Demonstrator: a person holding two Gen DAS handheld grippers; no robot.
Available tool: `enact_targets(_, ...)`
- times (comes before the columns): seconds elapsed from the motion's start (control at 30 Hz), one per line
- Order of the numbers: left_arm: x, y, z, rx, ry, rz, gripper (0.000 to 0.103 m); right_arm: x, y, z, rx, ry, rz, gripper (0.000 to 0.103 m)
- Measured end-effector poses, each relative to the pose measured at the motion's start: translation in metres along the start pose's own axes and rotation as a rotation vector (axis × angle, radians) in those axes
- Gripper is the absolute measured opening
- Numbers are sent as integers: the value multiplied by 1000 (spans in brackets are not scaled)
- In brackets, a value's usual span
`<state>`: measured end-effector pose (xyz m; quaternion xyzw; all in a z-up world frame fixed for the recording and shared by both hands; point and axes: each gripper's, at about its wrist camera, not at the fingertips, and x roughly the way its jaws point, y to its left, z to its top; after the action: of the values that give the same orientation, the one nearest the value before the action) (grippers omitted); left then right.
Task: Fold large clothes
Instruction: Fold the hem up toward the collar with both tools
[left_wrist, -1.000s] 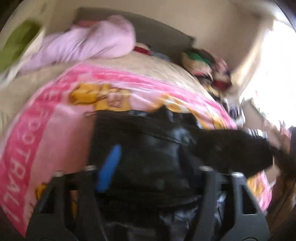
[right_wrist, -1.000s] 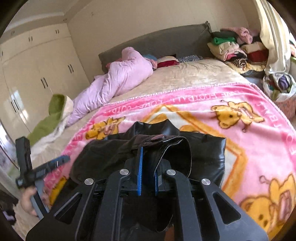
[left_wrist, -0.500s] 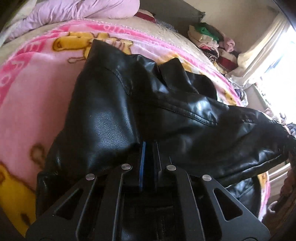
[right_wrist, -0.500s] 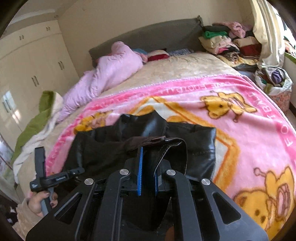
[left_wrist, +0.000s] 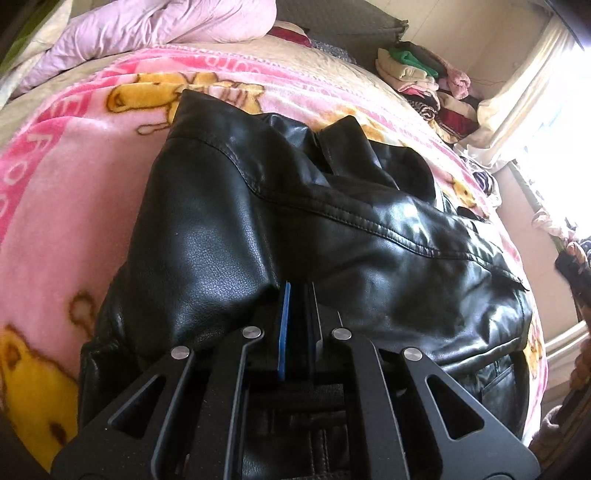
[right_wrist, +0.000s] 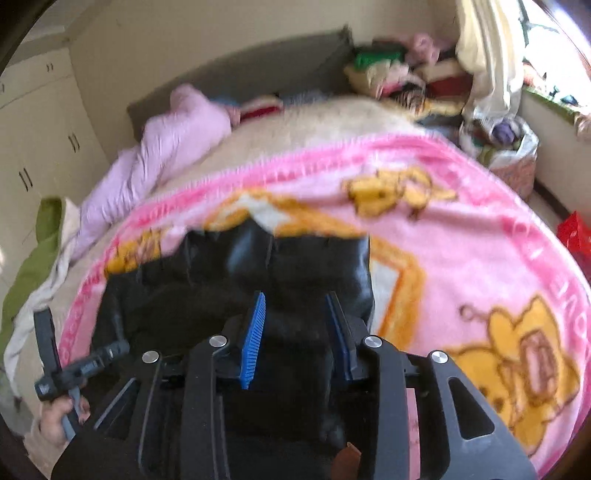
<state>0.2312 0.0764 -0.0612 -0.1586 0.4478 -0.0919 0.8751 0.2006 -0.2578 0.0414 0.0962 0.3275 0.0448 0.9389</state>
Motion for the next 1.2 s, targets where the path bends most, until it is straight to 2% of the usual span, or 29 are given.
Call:
enact_targets(0.1,0,-1,-1,6,2,7,2,14,32,3,-83,13,58,33)
enact_targets(0.27,0,-3,-1,14,4,13,2,64,69,-5,-168,102,52,33)
enact_targets(0.33,0,-3,-1,15,3,14,2,81,74,-11,-188,140,33,35)
enact_targets(0.37,0,-3,-1,15,2,13,2,94,72,-16,-180,181,25,41)
enact_targets(0.47,0,-2,-1,11,4,7,2,125,53,-35,-116,295,-5,39)
enact_targets(0.63,3,1,0,-3,7,-14,2,136,46,-46,-86,289,8,37)
enact_targets(0.77,-5,7,5,-32,-8,-55,2,116,47,-41,-95,246,38,39)
enact_targets(0.8,-9,8,7,-39,-16,-65,4,107,47,-41,-98,220,46,39)
enact_targets(0.9,-29,5,14,-29,-73,-77,30,74,49,-40,-116,149,58,41)
enact_targets(0.97,-39,0,18,-4,-96,-55,31,60,46,-43,-117,127,67,42)
enact_targets(1.03,-41,-1,19,-1,-81,-30,42,48,45,-48,-117,126,78,42)
enact_targets(1.1,-41,0,17,-5,-63,-18,48,40,47,-55,-126,133,89,43)
enact_targets(1.2,-38,2,15,4,-46,17,51,33,55,-66,-148,146,110,48)
